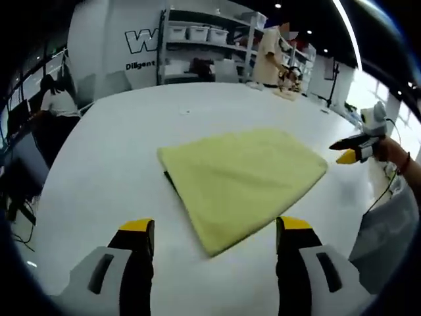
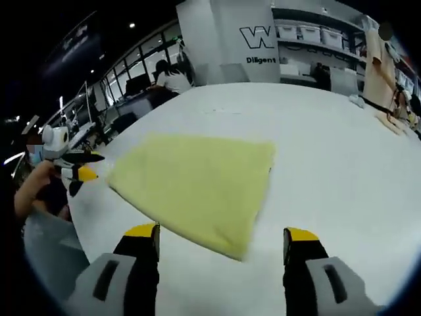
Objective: Fold the garment on the visible template until the final outline fits inside the template.
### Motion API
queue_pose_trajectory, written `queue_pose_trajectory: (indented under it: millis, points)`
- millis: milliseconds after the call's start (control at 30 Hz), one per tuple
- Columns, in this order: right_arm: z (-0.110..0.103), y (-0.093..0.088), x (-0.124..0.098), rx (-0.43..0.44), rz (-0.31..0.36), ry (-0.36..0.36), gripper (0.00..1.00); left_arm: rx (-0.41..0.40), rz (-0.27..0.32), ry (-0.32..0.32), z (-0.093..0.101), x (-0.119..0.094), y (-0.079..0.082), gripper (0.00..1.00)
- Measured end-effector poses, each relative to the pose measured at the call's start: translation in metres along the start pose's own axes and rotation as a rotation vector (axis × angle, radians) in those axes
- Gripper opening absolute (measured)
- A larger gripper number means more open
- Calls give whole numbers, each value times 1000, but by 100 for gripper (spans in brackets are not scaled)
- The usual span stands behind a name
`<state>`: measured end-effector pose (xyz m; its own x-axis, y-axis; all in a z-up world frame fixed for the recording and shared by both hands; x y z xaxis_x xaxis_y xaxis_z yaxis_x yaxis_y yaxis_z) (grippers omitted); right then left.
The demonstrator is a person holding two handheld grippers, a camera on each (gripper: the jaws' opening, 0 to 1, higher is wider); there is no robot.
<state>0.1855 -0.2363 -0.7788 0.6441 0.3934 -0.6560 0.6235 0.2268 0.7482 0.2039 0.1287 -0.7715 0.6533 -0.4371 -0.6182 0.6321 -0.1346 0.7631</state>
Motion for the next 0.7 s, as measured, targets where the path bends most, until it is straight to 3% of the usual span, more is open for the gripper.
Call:
queue_pose_trajectory:
  millis: [133,233,700]
  points:
    - [-8,2,-5,-4,16,12,86,5,-2,8,4,-6,-1,89]
    - [-12,2,-9,-5,23,13,97,2,0,24,5,-9,-2,99]
    - [-32,2,-36,-6,45,-5,99,8,-8,14,24,-31,-3,99]
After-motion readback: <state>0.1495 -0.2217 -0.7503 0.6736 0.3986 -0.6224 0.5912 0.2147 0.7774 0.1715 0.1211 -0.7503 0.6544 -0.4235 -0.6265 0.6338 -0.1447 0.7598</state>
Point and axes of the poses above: the point that each gripper's makers call its tool centre point, and the gripper's own axes: x roughly forward along the fingers, z roughly to its right, y roughly out of its top, the point moved 5 cm from there along -x, roughly backward along the fingers, and after that the axes turned 6 degrees about -x, right-handed, at the moved point
